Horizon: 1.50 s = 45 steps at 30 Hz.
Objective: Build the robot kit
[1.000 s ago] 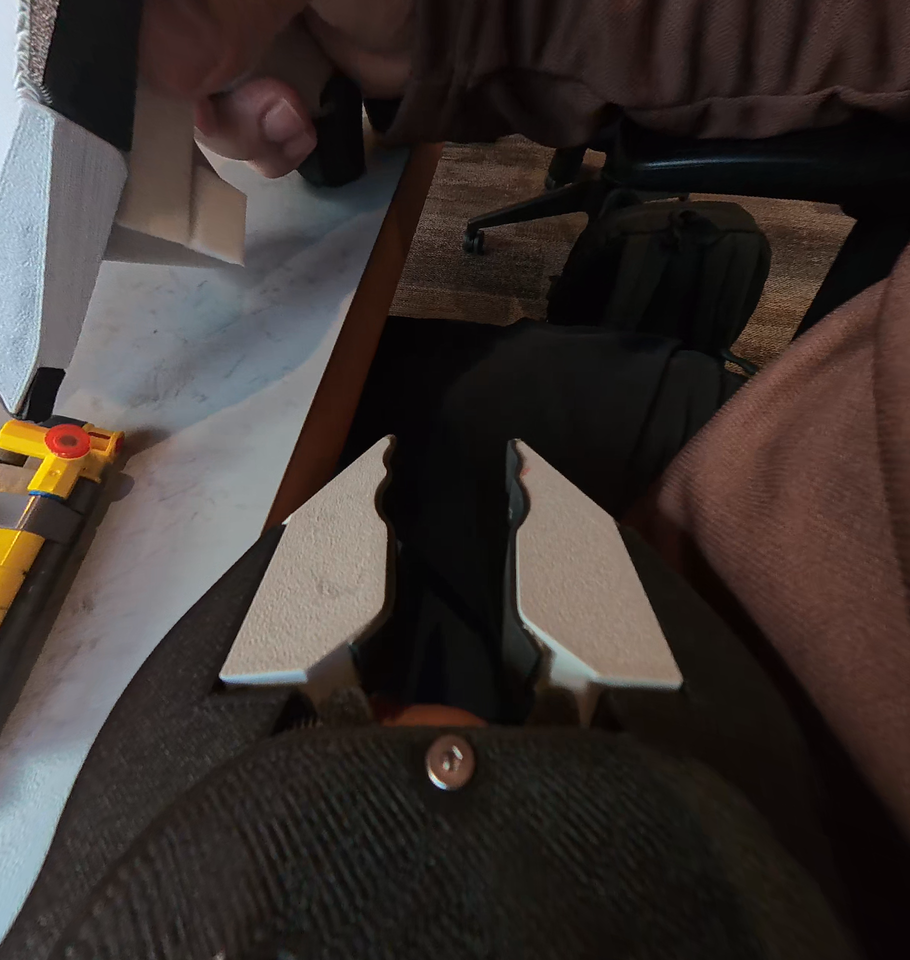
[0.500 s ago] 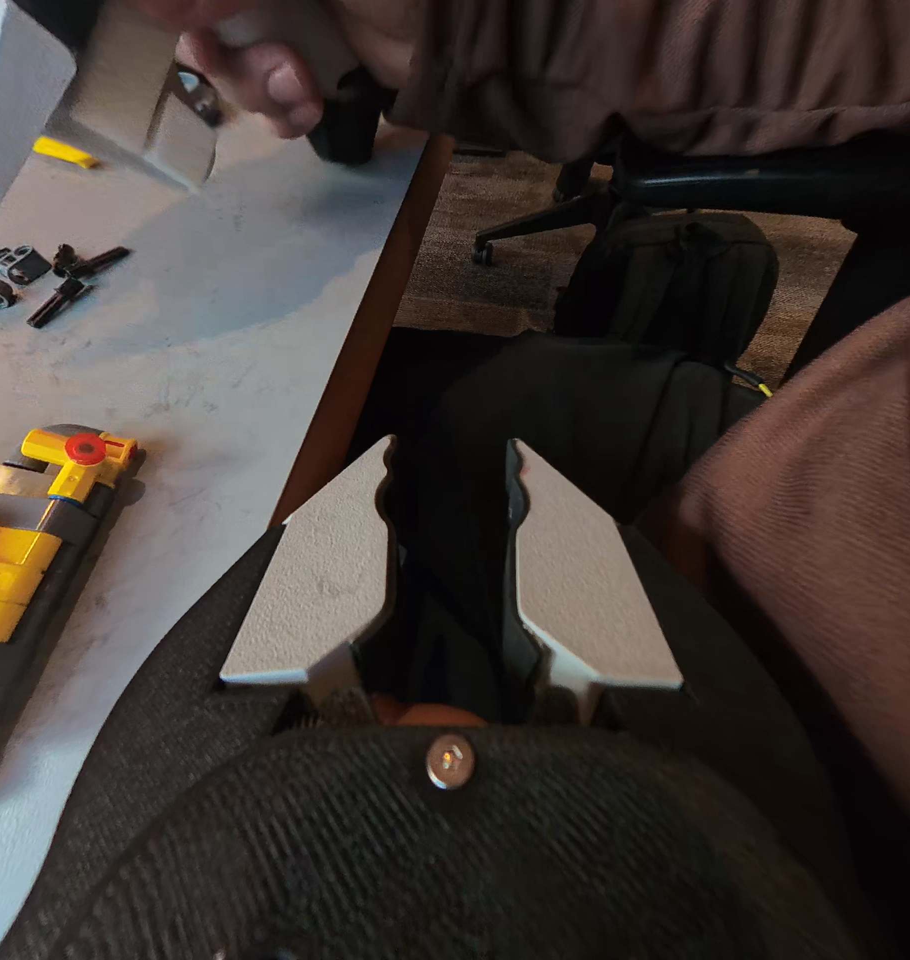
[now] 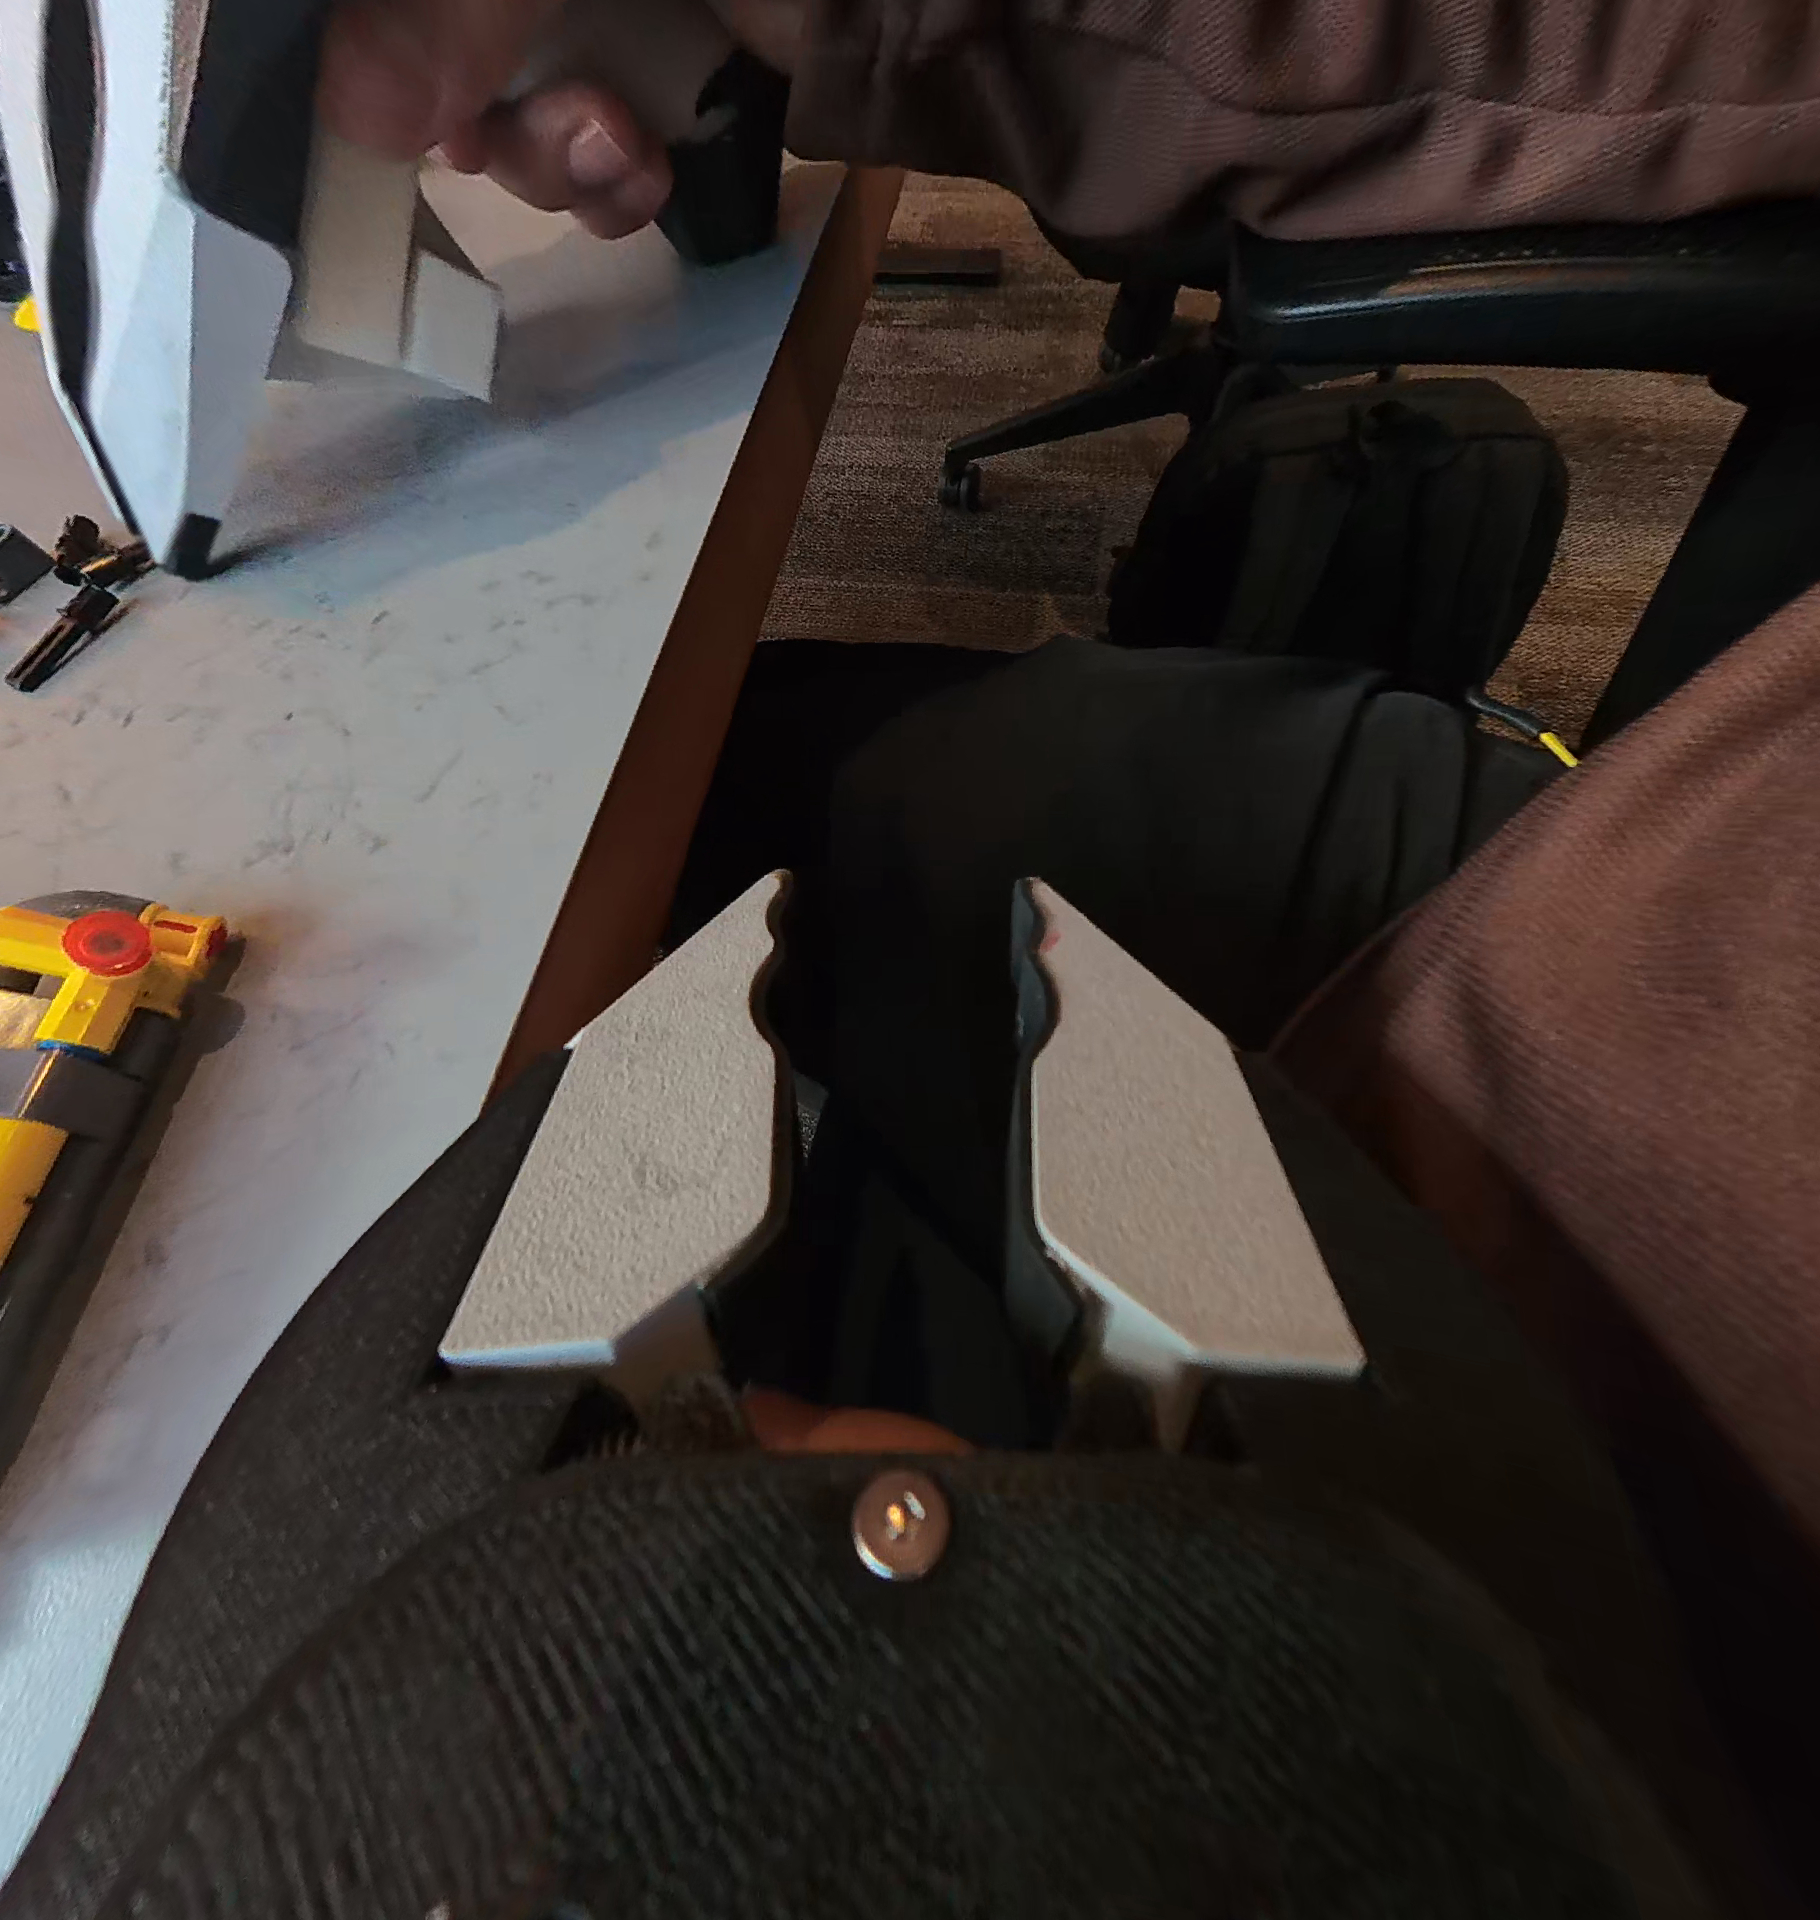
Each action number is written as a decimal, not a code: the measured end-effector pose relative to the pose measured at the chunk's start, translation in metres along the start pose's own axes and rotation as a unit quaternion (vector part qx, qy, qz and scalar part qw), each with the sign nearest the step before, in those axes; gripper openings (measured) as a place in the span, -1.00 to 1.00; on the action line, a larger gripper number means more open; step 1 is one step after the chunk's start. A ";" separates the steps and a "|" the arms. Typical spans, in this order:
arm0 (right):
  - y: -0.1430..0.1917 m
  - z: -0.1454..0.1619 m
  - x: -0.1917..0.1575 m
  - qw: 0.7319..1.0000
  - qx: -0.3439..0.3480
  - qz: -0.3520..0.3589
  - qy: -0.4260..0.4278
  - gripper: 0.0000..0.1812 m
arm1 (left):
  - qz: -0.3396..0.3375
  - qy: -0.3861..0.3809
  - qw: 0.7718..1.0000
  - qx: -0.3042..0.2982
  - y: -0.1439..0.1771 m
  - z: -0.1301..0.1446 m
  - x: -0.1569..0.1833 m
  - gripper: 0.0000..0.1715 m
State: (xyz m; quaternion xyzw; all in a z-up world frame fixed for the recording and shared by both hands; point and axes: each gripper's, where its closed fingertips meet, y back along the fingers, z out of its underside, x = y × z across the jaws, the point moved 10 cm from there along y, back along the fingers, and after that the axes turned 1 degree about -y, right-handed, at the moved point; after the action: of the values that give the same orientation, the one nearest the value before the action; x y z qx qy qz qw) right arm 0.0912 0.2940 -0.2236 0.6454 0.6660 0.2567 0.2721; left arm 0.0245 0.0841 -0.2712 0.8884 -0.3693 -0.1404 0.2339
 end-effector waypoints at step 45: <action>-0.004 -0.021 -0.026 0.994 0.094 -0.042 0.038 -0.89 | -0.010 -0.029 0.999 -0.010 -0.004 0.001 0.007 -0.55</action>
State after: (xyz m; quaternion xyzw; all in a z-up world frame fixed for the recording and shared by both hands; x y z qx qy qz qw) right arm 0.0744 0.2681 -0.2101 0.6291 0.7237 0.2058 0.1951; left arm 0.0314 0.0819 -0.2746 0.8852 -0.3653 -0.1722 0.2310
